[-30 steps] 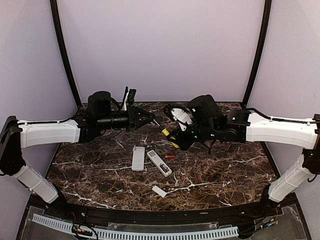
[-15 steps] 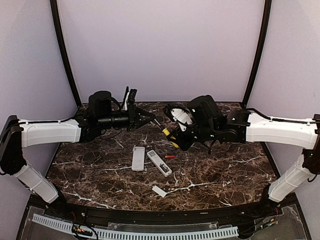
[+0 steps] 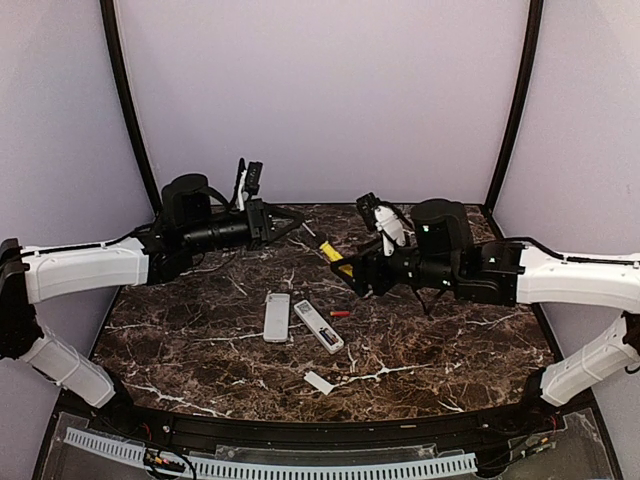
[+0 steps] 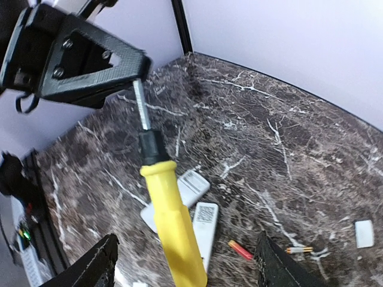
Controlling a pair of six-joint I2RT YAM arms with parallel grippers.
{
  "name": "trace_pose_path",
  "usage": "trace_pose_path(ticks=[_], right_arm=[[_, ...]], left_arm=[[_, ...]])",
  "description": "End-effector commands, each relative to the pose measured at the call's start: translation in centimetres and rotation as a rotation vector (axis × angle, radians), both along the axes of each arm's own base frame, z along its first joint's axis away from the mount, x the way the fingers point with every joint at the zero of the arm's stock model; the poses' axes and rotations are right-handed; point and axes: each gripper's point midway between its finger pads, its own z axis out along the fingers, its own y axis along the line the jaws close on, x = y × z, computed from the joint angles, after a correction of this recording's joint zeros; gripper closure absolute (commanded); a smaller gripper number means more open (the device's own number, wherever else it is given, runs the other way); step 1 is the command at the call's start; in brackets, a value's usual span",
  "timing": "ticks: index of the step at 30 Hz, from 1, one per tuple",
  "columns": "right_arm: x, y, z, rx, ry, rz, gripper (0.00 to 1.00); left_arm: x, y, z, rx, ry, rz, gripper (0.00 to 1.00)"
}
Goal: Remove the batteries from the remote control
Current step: Pass from the right arm to the left, then pass from the left arm to the right
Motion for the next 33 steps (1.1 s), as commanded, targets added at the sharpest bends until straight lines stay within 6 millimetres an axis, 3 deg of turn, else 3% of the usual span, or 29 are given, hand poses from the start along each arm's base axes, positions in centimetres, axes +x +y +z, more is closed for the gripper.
trace_pose_path(ticks=[1, 6, 10, 17, 22, 29, 33], right_arm=[[0.5, 0.9, 4.0, 0.331, 0.054, 0.007, 0.22], [0.0, 1.0, 6.6, 0.608, 0.125, 0.087, 0.21], [-1.0, 2.2, 8.4, 0.706, 0.147, 0.193, 0.23], [-2.0, 3.4, 10.0, 0.743, 0.156, 0.297, 0.29], [-2.1, 3.2, 10.6, 0.754, 0.141, 0.298, 0.36], [-2.3, 3.4, 11.2, 0.758, 0.143, 0.317, 0.58], [-2.3, 3.5, 11.2, 0.758, 0.145, 0.321, 0.64]], left_arm=[[-0.8, 1.8, 5.6, -0.106, -0.204, 0.048, 1.0], [-2.0, 2.9, 8.6, -0.218, -0.324, 0.047, 1.0], [-3.3, 3.6, 10.0, -0.279, -0.409, 0.026, 1.0], [-4.5, 3.8, 10.4, -0.32, -0.437, -0.01, 1.0], [-4.7, 3.7, 10.2, -0.323, -0.425, -0.029, 1.0], [-4.8, 3.6, 10.1, -0.33, -0.422, -0.04, 1.0], [-4.8, 3.6, 10.0, -0.333, -0.424, -0.04, 1.0]])
